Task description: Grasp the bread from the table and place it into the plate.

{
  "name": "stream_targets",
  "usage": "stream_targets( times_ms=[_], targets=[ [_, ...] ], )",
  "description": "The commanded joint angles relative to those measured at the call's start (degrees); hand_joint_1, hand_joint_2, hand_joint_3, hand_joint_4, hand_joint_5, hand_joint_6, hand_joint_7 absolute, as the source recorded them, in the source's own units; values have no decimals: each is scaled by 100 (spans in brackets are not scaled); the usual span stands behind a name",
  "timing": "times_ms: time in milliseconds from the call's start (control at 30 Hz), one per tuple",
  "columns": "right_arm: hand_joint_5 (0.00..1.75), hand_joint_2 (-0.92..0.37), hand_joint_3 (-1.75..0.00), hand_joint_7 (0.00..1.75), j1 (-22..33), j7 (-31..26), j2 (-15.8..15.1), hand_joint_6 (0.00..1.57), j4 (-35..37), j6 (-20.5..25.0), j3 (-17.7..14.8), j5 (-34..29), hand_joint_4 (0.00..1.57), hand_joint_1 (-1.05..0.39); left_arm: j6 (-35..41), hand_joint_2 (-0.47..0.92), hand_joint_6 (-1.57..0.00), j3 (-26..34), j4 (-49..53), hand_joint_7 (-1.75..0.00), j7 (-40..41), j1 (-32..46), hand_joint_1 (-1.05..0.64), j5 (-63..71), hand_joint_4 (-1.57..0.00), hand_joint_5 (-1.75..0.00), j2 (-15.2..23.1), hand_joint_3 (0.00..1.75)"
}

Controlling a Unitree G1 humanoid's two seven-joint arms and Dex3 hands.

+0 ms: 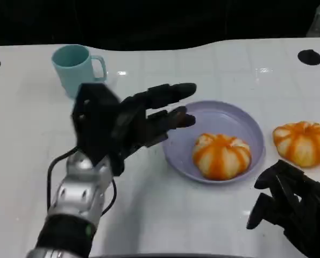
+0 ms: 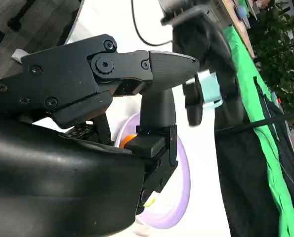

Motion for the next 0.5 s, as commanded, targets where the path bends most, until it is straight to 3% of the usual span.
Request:
stream_targets(
  times_ms=[33,167,267,500],
  targets=[
    [175,-92,-35,161,-23,-53,-45,50,-38,59,-58,67,64,-44,774,92,-86,214,-1126,-41,8,712,-59,-620,-68,-118,31,41],
    [175,-92,-36,161,-40,-6,-59,49,7,23,-61,64,63,-43,1586,92,-72,370,-2055,-99,-31,1370,-60,-1290,-71,-145,78,44],
    [175,-92,-37,160,-60,5,-63,49,46,-7,-53,32,63,-44,2181,92,-62,502,-2676,-129,158,1813,-61,-1723,-67,-164,62,45],
    [175,-92,-38,160,-84,16,-73,49,54,-18,-41,7,63,-44,3194,92,-54,655,-3998,-159,1072,2861,-59,-2346,-72,-175,-188,49]
  ],
)
